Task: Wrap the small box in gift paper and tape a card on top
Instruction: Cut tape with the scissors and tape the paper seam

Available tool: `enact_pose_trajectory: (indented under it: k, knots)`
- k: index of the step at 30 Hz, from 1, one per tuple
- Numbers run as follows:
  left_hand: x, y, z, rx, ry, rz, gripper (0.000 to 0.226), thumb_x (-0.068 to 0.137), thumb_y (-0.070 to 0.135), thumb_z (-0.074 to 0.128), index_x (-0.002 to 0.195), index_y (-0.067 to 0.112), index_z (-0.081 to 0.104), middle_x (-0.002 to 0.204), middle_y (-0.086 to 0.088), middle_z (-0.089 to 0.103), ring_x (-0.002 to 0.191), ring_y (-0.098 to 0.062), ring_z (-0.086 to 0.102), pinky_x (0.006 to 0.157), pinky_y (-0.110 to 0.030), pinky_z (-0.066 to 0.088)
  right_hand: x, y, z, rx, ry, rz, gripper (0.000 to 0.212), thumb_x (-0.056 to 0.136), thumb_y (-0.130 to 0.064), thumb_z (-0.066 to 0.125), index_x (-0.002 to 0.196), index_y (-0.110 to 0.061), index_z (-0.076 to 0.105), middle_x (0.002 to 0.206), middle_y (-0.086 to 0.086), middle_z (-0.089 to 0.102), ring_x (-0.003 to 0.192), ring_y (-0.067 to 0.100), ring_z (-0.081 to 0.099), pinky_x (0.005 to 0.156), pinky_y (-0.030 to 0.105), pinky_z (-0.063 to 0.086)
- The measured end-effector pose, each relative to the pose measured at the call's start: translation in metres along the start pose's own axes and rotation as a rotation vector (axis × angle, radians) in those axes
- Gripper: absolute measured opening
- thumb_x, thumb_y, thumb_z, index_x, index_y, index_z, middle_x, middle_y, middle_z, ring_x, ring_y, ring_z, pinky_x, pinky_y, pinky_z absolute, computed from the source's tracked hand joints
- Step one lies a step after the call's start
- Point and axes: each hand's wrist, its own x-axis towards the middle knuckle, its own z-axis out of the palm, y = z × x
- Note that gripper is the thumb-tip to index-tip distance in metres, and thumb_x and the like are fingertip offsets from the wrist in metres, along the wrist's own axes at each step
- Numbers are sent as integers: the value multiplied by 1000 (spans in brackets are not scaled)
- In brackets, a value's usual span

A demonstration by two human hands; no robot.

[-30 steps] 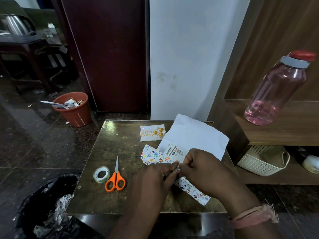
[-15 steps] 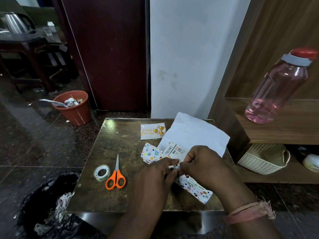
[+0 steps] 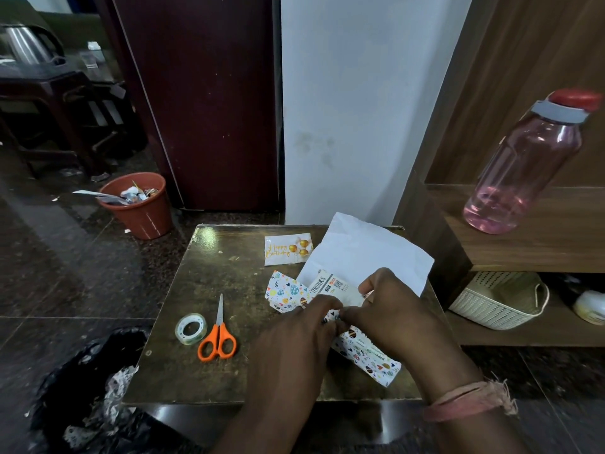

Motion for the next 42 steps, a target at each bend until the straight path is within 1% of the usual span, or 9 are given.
enact_pose_trajectory:
  k: [6, 13, 19, 22, 26, 32, 35, 38, 42]
  knots:
    - [0, 2, -2, 58, 104, 137, 33, 86, 36, 48, 100, 41, 76, 69, 12, 68, 61, -10, 62, 44, -30, 50, 4, 6, 4, 28, 50, 17, 26, 83, -23, 73, 94, -28, 50, 95, -3, 62, 89, 18, 62, 64, 29, 42]
    - [-1, -7, 5, 97, -14, 34, 44, 95, 50, 31, 103, 38, 72, 89, 13, 74, 81, -12, 67, 64, -39, 55, 2, 3, 5, 13, 73, 10, 14, 88, -21, 69, 92, -25, 55, 91, -3, 62, 88, 18, 61, 61, 27, 38]
    - [0, -11, 3, -30, 43, -3, 33, 91, 67, 52, 94, 40, 71, 77, 23, 70, 70, -1, 65, 55, -29, 51, -1, 1, 5, -7, 86, -14, 5, 94, -18, 58, 92, -22, 57, 92, -1, 64, 90, 18, 60, 70, 29, 46]
    - [4, -10, -6, -190, 88, -63, 20, 91, 53, 69, 84, 36, 76, 61, 29, 57, 57, 5, 55, 51, -13, 34, -4, 1, 1, -1, 79, -31, 6, 94, -19, 56, 92, -24, 57, 91, -4, 64, 87, 16, 61, 70, 29, 48]
    - [17, -28, -25, -313, 208, -244, 11, 92, 41, 72, 81, 39, 75, 53, 14, 53, 51, -8, 54, 55, -31, 44, -7, 3, -6, 53, 144, -59, 4, 97, -24, 57, 94, -26, 58, 84, -8, 66, 72, 7, 61, 55, 23, 37]
    - [29, -79, -66, -318, 434, -431, 10, 95, 27, 70, 87, 30, 74, 71, 11, 70, 66, -10, 66, 65, -33, 52, 0, 8, -8, 242, 292, -98, 7, 94, -23, 61, 89, -28, 58, 71, 0, 69, 65, 18, 66, 59, 31, 49]
    - [28, -104, -79, -229, 265, -536, 17, 89, 19, 69, 90, 37, 71, 78, 14, 74, 72, -8, 69, 66, -28, 54, 1, 8, -7, 240, 354, -149, 9, 93, -25, 63, 89, -29, 57, 66, -1, 68, 61, 14, 65, 59, 29, 46]
    - [28, -124, -83, -54, -48, -695, 36, 79, 31, 67, 115, 37, 74, 105, -7, 77, 96, -31, 71, 90, -43, 57, 1, 8, -6, 240, 402, -182, 9, 93, -26, 64, 87, -30, 58, 61, -2, 66, 58, 11, 64, 58, 29, 45]
    - [27, -128, -80, 257, -422, -684, 79, 67, 42, 56, 146, 38, 48, 137, -15, 55, 130, -39, 49, 113, -47, 38, 1, 8, -5, 244, 405, -221, 10, 93, -29, 65, 87, -31, 58, 60, -1, 65, 59, 11, 63, 60, 31, 48]
